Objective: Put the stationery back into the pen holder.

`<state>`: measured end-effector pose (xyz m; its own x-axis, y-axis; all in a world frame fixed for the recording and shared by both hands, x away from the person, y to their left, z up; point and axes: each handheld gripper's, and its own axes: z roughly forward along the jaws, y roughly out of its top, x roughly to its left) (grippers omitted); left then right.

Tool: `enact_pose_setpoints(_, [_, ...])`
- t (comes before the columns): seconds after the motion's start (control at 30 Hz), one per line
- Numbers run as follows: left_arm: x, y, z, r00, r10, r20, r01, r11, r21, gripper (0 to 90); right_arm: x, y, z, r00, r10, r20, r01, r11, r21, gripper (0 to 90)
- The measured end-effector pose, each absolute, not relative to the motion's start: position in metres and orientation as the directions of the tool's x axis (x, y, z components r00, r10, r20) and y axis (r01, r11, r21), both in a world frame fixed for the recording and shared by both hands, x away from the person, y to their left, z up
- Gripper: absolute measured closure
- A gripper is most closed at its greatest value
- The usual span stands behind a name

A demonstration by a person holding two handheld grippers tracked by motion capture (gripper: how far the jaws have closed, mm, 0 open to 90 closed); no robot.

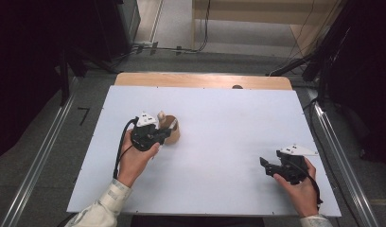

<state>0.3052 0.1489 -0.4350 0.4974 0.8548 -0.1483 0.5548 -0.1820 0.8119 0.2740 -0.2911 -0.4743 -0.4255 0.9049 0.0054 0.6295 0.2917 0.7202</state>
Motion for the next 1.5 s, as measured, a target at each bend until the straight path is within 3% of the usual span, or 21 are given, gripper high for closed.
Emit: enact_pose_setpoints(1.5, [0.373, 0.142, -0.412, 0.451, 0.877, -0.168, 0.538, -0.117, 0.835, 80.9, 0.274, -0.292, -0.475, -0.428, 0.904, -0.003, 0.629, 0.3, 0.717, 26.9])
